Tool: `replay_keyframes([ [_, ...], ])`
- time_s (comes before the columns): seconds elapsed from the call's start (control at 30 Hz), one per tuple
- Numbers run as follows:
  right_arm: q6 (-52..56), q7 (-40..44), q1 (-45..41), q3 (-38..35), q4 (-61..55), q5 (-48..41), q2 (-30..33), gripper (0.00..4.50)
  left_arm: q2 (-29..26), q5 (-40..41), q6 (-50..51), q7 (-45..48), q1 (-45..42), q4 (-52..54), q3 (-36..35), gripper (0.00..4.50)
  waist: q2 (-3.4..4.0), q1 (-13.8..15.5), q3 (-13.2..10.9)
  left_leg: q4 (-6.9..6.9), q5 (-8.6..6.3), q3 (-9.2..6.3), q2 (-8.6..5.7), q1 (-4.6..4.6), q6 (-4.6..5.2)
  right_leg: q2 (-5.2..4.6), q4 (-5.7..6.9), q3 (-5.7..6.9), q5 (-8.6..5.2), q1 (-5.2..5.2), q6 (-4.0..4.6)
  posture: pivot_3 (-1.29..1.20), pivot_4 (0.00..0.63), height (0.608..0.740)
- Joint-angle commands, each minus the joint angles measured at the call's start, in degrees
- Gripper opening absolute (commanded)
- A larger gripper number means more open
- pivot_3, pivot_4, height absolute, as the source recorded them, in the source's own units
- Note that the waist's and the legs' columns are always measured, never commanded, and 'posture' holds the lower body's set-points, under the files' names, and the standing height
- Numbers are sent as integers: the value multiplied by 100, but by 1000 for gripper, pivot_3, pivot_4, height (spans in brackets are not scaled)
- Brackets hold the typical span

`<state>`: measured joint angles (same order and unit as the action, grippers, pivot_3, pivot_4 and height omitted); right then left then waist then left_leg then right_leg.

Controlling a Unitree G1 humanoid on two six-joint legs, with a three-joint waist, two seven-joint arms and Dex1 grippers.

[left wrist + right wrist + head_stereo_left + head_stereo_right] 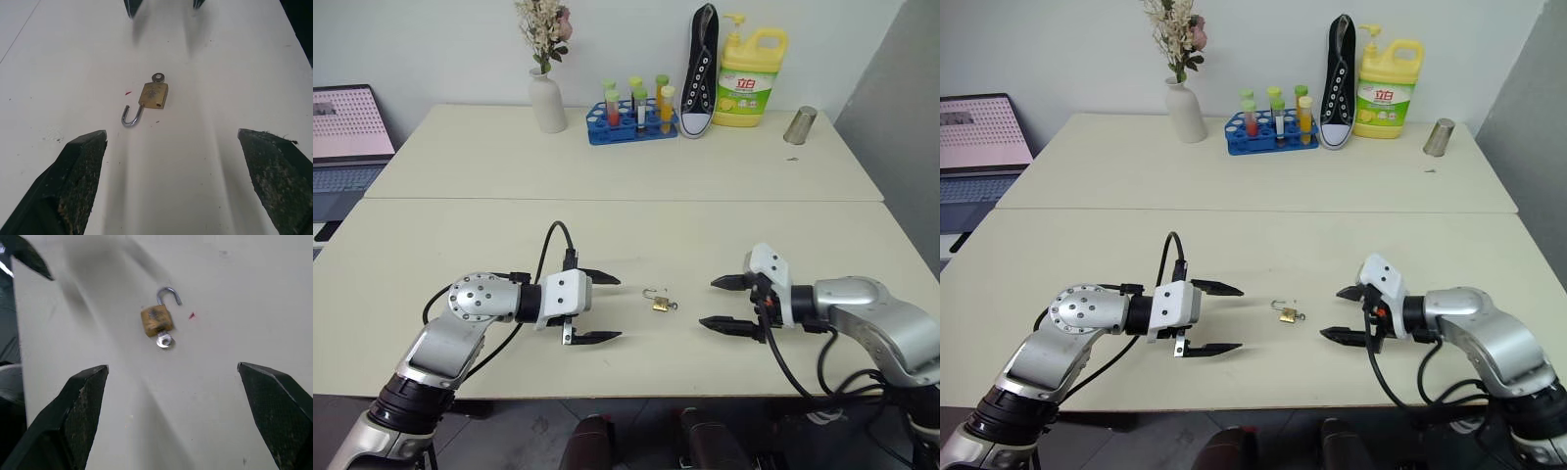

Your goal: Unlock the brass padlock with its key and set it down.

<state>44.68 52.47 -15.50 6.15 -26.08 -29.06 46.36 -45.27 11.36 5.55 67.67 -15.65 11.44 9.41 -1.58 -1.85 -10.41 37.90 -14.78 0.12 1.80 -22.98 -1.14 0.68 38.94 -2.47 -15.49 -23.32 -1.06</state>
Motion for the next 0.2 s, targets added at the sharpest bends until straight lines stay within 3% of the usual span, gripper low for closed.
replay_keyframes([
  [0.03,-259,-14,289,-351,-536,20,202,4445,-270,160,91,321,-50,68,-108,4500,0,-2,0,0,0,0,-1,3,0,4,1,1,0,0,0,0,150,740],
  [0.2,-182,-234,355,-361,-766,-27,123,4445,-260,417,211,532,-180,-42,-186,4500,1,5,-1,4,0,3,-2,4,0,4,3,1,0,1,1,0,150,740],
])
